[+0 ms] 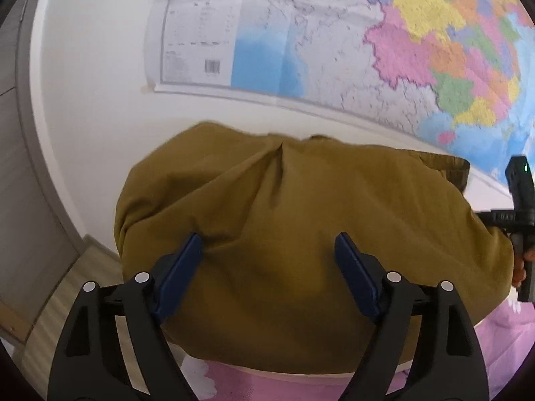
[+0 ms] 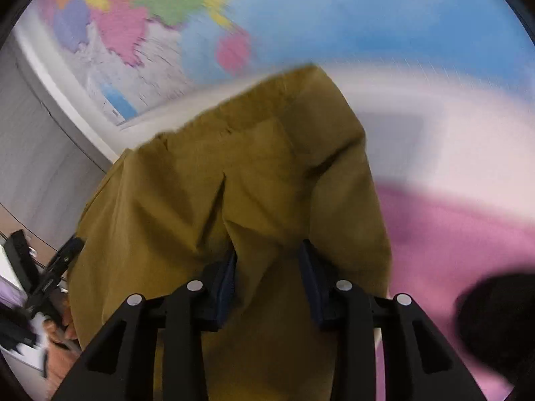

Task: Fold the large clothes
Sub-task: 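Lift the folded jacket bundle with both grippers toward the cream pillow, then lower the jacket bundle onto the cream pillow and open both grippers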

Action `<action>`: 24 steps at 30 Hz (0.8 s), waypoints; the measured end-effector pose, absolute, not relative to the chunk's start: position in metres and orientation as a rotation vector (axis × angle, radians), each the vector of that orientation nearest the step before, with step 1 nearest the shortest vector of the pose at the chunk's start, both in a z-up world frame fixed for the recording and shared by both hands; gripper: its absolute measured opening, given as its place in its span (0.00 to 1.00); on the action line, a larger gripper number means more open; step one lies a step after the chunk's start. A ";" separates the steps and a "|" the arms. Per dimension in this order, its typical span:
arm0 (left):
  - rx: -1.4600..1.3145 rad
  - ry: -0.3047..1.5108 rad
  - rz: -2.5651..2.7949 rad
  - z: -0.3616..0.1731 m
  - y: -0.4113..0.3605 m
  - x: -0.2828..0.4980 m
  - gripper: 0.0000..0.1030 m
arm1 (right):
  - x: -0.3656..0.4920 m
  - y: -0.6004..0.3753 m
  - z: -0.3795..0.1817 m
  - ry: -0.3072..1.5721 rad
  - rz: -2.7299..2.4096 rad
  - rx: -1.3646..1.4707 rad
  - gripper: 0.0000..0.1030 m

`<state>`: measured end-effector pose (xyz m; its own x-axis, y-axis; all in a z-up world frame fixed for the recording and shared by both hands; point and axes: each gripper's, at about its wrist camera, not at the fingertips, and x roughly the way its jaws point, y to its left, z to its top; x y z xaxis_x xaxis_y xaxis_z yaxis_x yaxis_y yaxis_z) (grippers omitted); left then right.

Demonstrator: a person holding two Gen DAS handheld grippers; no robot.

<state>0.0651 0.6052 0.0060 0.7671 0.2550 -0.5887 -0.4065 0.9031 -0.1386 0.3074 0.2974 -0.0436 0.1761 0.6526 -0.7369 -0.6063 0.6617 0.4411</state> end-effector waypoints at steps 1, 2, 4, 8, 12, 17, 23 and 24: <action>-0.243 0.608 0.376 0.004 0.602 0.067 0.79 | 0.305 0.294 -0.047 1.080 0.886 0.047 0.35; -0.227 0.615 0.389 0.003 0.599 0.067 0.79 | 0.301 0.287 -0.046 1.069 0.872 0.033 0.37; -0.217 0.624 0.414 0.005 0.594 0.067 0.80 | 0.290 0.276 -0.024 1.004 0.883 0.037 0.39; -0.262 0.587 0.409 0.013 0.589 0.055 0.82 | 0.253 0.271 0.020 0.857 0.971 -0.006 0.46; -0.274 0.562 0.370 0.014 0.573 0.052 0.87 | 0.212 0.274 0.019 0.760 1.006 -0.147 0.49; -0.186 0.650 0.475 -0.002 0.551 0.067 0.89 | 0.204 0.295 -0.008 0.782 0.946 -0.242 0.51; -0.247 0.588 0.529 0.019 0.520 0.035 0.95 | 0.166 0.275 0.014 0.637 0.960 -0.200 0.77; -0.232 0.579 0.547 0.024 0.509 0.028 0.95 | 0.158 0.271 0.015 0.613 0.958 -0.193 0.84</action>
<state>0.0283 0.5088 0.0237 0.7006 0.4229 -0.5747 -0.5497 0.8334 -0.0569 0.1578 0.2715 0.0150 0.4223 0.7063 -0.5682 -0.8117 0.5736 0.1097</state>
